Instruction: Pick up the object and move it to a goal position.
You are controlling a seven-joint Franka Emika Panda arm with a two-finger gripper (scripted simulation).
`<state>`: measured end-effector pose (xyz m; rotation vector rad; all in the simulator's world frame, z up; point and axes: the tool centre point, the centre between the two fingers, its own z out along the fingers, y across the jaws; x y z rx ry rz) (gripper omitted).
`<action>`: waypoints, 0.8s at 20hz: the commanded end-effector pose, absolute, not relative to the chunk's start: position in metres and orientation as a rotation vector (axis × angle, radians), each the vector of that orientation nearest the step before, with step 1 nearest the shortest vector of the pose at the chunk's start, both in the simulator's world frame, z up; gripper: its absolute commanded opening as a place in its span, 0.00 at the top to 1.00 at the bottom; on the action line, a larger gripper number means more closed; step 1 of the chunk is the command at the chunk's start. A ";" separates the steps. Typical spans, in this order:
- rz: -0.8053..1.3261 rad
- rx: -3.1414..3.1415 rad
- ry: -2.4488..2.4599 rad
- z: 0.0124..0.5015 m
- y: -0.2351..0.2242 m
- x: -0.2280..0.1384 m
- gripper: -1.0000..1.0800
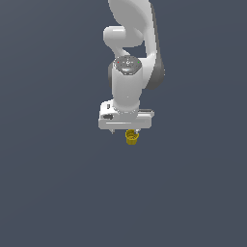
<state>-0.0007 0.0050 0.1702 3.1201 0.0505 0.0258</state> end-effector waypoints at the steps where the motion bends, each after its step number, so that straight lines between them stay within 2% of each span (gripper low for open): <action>1: 0.026 3.120 0.050 0.170 0.005 -0.001 0.04; 9: -0.038 3.134 -0.026 0.162 -0.016 -0.011 0.04; 16: -0.039 3.134 -0.016 0.160 -0.015 -0.012 0.04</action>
